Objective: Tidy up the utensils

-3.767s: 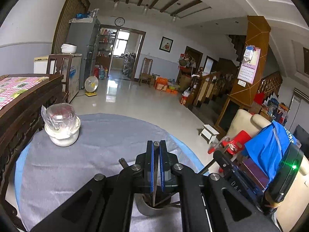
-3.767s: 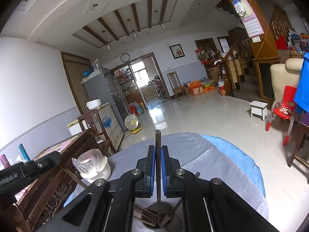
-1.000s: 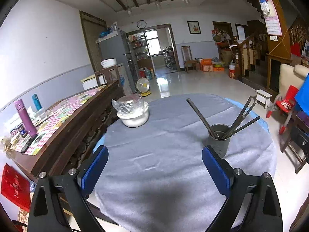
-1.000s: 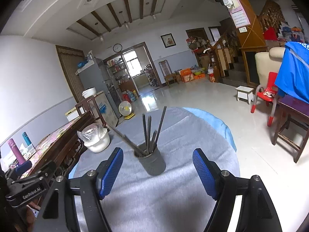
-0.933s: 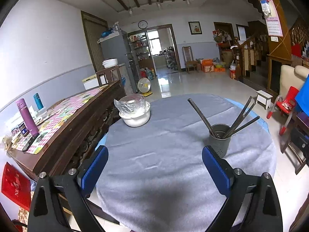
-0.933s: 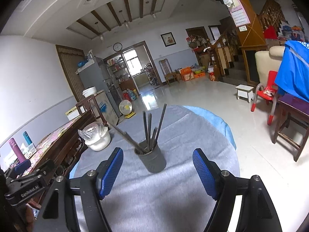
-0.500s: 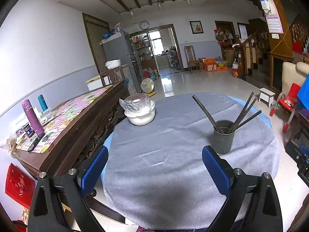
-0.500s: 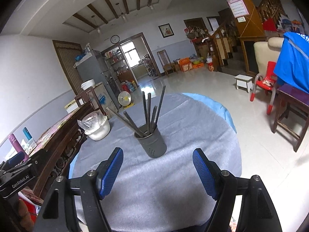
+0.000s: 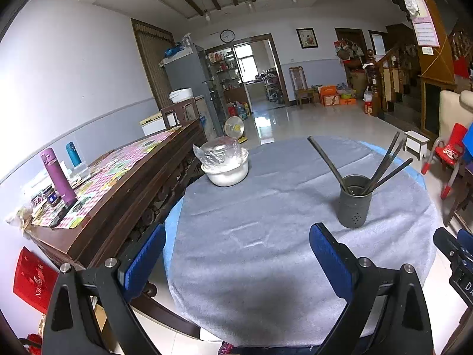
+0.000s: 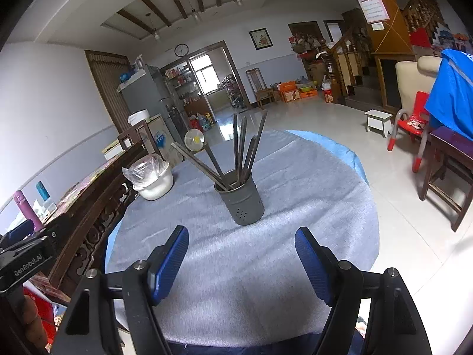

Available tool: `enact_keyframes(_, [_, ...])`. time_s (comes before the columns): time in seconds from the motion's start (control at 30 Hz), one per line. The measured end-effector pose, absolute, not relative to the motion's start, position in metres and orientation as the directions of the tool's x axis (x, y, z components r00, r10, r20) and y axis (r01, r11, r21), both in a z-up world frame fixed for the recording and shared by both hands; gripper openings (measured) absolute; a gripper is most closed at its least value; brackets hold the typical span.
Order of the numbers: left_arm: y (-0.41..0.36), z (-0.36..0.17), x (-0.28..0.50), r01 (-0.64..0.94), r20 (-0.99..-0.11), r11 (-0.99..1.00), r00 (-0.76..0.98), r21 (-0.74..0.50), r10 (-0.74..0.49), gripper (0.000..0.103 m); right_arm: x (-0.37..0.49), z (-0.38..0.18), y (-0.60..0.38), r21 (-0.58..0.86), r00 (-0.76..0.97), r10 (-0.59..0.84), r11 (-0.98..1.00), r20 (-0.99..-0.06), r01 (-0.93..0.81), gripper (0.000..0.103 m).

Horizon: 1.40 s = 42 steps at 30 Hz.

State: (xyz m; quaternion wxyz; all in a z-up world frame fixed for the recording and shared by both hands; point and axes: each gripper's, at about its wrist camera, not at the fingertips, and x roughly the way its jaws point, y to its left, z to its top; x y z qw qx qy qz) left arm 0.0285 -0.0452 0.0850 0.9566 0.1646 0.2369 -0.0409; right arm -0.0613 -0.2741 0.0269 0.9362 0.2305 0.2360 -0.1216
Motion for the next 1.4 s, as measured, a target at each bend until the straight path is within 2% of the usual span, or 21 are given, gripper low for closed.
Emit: enact_keyframes(1.4, [-0.021,0.086,0.028,0.136,-0.469,0.958,0.883,0.251,-0.003,0.098,-0.055,0.036,-0.250,0.318,0.858,-0.132,0.892,-0.497,0.321,0.078])
